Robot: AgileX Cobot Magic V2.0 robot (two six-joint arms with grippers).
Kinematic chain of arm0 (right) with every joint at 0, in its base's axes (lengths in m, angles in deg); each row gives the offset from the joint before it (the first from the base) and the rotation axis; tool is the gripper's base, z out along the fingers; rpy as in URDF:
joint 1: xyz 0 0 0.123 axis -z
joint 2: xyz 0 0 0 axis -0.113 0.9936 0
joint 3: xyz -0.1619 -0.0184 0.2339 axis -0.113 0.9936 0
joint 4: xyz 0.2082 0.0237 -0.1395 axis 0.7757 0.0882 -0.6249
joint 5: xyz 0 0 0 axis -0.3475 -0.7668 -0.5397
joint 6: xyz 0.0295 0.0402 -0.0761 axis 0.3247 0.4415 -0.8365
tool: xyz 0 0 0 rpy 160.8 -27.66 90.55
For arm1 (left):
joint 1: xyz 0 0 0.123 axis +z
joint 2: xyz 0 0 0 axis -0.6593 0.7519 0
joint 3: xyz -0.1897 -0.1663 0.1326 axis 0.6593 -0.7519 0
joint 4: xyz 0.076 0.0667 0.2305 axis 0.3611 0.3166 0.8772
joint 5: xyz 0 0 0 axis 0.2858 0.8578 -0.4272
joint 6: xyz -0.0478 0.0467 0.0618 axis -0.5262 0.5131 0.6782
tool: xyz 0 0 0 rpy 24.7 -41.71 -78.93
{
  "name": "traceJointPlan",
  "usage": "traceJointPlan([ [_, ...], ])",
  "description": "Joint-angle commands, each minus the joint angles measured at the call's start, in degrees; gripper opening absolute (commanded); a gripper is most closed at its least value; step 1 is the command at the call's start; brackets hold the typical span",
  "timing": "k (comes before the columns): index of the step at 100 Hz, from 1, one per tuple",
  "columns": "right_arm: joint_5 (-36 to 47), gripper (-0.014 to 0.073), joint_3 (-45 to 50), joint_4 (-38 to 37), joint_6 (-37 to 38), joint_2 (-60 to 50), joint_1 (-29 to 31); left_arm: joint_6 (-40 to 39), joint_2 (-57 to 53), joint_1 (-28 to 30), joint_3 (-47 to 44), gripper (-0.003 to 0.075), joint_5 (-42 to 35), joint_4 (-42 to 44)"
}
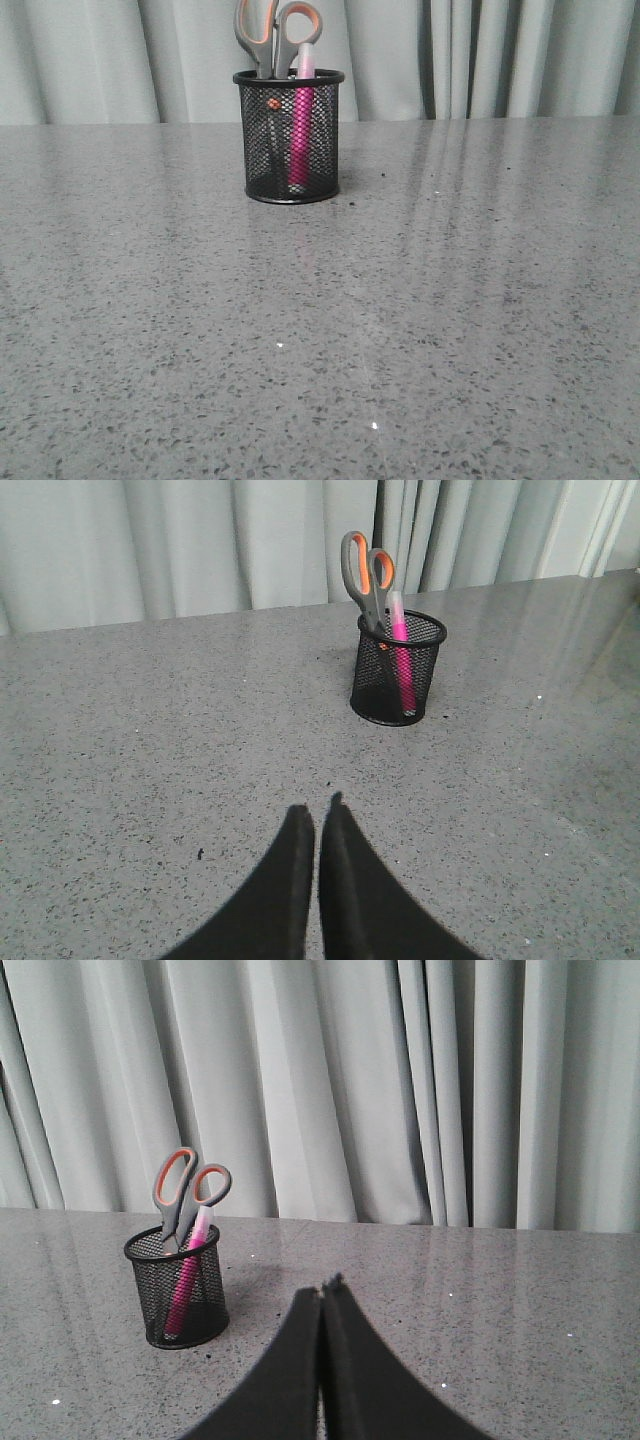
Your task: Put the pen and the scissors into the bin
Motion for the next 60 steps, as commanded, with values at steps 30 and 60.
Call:
traceJointPlan([
  [30, 4.25, -0.0071, -1.24, -0.75, -0.27, -0.57, 0.47, -0.62, 1.05, -0.32, 1.13, -0.0019, -4.23, -0.08],
  [60, 4.14, -0.0071, -1.24, -0.75, -0.27, -0.57, 0.47, 2.97, 1.05, 4.08, -7.16, -0.0019, -15.21, 13.39],
])
